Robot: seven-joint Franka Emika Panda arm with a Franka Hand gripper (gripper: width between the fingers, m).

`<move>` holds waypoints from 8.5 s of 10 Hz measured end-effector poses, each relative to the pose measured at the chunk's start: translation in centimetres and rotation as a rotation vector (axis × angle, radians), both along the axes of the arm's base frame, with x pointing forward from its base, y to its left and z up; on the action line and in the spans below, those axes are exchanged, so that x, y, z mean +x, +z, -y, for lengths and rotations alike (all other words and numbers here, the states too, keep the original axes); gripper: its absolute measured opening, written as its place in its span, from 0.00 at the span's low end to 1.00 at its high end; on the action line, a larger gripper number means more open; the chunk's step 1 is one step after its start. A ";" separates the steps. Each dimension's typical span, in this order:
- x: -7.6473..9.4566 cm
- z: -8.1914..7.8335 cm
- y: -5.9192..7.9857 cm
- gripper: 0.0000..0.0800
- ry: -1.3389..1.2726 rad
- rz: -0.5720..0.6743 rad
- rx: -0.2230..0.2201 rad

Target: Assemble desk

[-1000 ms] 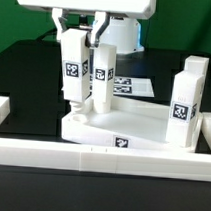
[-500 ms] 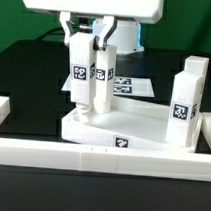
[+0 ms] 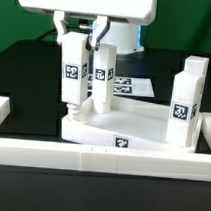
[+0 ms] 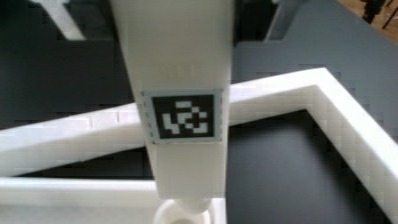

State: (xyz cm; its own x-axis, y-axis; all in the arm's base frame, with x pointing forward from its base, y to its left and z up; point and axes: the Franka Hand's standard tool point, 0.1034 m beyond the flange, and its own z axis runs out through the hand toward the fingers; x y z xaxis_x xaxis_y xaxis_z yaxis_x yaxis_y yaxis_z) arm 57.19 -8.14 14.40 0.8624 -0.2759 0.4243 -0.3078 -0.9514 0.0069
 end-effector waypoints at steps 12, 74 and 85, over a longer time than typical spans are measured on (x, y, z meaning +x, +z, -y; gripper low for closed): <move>-0.2 -0.6 -0.8 0.36 0.015 0.008 -0.022; -0.4 0.0 -1.2 0.81 0.023 -0.177 0.070; 0.3 0.4 -2.4 0.48 0.033 -0.445 0.161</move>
Offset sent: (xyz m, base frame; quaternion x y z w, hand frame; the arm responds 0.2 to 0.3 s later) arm 0.0014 0.0029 -0.0030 -0.0109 0.0716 -0.0028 0.9974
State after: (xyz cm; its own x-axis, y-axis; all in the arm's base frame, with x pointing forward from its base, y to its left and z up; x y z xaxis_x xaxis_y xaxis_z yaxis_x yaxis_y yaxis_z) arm 57.47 -8.49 11.96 0.9601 -0.2774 -0.0341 -0.2781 -0.9604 -0.0169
